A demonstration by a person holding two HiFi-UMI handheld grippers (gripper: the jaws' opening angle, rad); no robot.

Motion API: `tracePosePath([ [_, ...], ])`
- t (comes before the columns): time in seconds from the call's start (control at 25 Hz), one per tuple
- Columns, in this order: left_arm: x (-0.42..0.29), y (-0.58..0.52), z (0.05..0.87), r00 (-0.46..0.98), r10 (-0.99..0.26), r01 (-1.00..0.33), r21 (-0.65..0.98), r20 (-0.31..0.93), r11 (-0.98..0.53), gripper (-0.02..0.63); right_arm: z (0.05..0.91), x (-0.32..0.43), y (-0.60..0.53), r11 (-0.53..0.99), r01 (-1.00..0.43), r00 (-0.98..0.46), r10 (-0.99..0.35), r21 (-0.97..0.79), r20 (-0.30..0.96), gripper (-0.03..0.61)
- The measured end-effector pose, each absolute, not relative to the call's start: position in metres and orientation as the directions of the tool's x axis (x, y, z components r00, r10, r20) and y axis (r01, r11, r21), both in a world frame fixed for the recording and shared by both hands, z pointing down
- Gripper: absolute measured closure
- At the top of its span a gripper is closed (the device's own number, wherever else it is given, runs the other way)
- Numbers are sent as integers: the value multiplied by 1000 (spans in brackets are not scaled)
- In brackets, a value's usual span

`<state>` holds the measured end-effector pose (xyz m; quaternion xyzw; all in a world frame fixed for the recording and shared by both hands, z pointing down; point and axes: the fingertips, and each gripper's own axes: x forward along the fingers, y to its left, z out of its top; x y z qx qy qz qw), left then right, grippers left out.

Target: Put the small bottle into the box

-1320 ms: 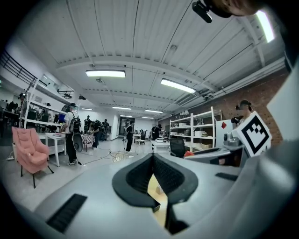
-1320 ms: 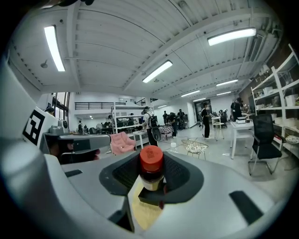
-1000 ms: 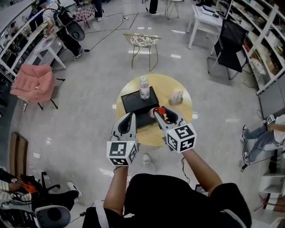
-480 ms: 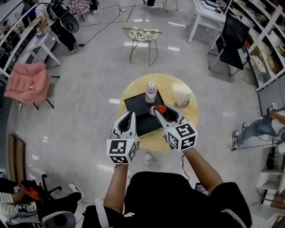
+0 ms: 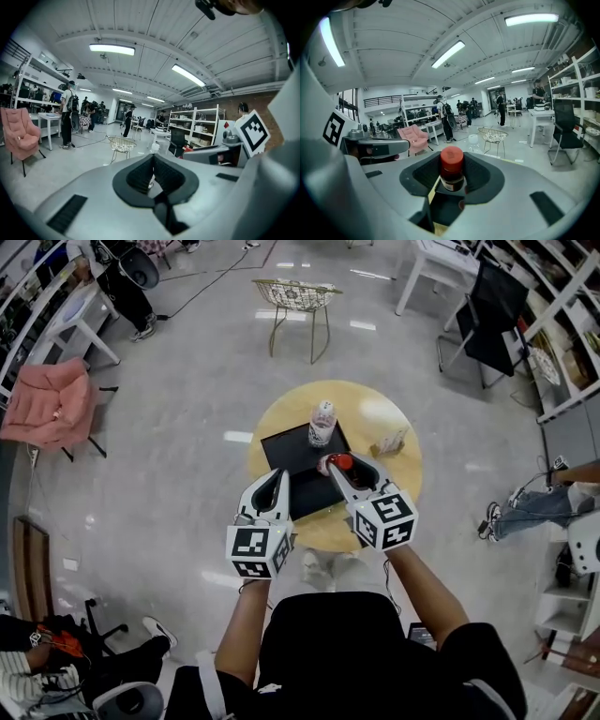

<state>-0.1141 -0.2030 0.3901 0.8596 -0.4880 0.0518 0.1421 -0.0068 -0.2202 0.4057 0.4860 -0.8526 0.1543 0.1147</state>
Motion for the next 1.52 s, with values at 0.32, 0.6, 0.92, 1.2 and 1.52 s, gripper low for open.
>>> tracePosePath([
  [0.32, -106, -216, 424, 514, -808, -856, 223, 287, -466, 603, 441, -7, -235, 495, -852, -518, -755, -169, 403, 440],
  [0.6, -102, -231, 458, 485, -805, -873, 243, 342, -423, 603, 476, -8, -253, 525, -828, -552, -706, -194, 444, 440],
  [0.92, -98, -244, 496, 473, -791, -879, 270, 387, -394, 603, 515, -12, -266, 550, -811, -568, -657, -199, 496, 440],
  [1.2, -99, -252, 527, 464, -778, -883, 291, 423, -368, 603, 547, -14, -274, 547, -810, -564, -629, -212, 534, 440],
  [1.52, -98, -253, 555, 455, -761, -888, 303, 464, -346, 603, 582, -19, -276, 579, -794, -565, -590, -187, 577, 440],
])
